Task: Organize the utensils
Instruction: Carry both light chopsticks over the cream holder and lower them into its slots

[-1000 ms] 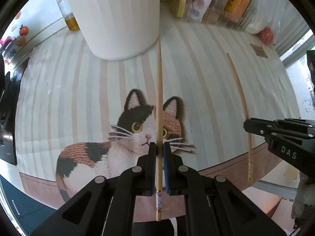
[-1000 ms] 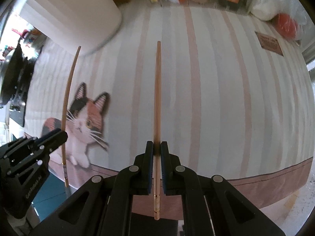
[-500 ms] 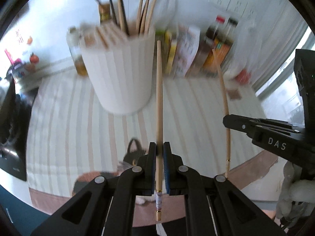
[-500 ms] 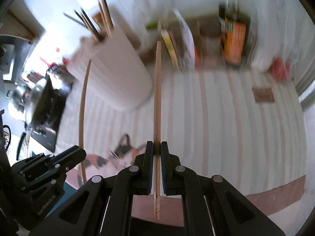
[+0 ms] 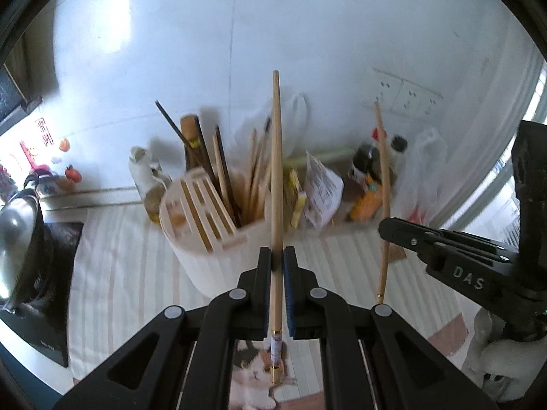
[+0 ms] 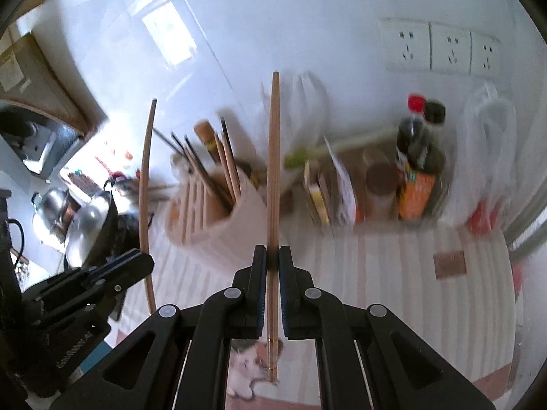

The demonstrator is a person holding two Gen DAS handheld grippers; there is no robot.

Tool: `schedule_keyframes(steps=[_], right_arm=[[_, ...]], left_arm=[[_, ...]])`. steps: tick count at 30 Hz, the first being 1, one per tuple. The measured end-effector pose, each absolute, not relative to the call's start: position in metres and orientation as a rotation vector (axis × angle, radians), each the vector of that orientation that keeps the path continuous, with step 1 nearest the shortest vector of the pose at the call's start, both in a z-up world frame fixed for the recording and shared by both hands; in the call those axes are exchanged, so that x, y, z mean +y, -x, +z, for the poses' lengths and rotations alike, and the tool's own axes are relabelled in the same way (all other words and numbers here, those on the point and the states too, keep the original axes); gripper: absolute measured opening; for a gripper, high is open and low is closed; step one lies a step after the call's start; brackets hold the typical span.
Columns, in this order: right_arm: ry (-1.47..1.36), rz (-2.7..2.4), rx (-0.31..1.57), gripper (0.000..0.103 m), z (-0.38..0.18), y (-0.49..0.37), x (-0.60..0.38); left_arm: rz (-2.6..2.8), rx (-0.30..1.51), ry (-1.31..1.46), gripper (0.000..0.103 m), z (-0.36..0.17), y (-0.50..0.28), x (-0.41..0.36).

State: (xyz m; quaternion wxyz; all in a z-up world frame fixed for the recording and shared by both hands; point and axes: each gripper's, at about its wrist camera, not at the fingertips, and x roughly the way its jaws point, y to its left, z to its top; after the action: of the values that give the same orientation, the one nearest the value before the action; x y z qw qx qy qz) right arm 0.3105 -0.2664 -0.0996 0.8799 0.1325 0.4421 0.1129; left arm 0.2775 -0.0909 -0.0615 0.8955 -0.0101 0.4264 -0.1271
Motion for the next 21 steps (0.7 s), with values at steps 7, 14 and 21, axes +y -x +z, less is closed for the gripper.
schedule_keyframes(steps=[7,14,21], right_arm=[[-0.294,0.237,0.87,0.007,-0.078,-0.346,-0.26],[-0.316,0.245,0.803,0.007,-0.069,-0.372,-0.247],[-0.356,0.257,0.707,0.007,-0.075,-0.389,-0.23]], left_arm=[[-0.232,0.849,0.049,0.005,-0.05,-0.309,-0.076],[-0.223,0.82,0.09,0.005,-0.04,-0.342,-0.062],[-0.237,0.769,0.13,0.005,-0.033,-0.367,-0.054]])
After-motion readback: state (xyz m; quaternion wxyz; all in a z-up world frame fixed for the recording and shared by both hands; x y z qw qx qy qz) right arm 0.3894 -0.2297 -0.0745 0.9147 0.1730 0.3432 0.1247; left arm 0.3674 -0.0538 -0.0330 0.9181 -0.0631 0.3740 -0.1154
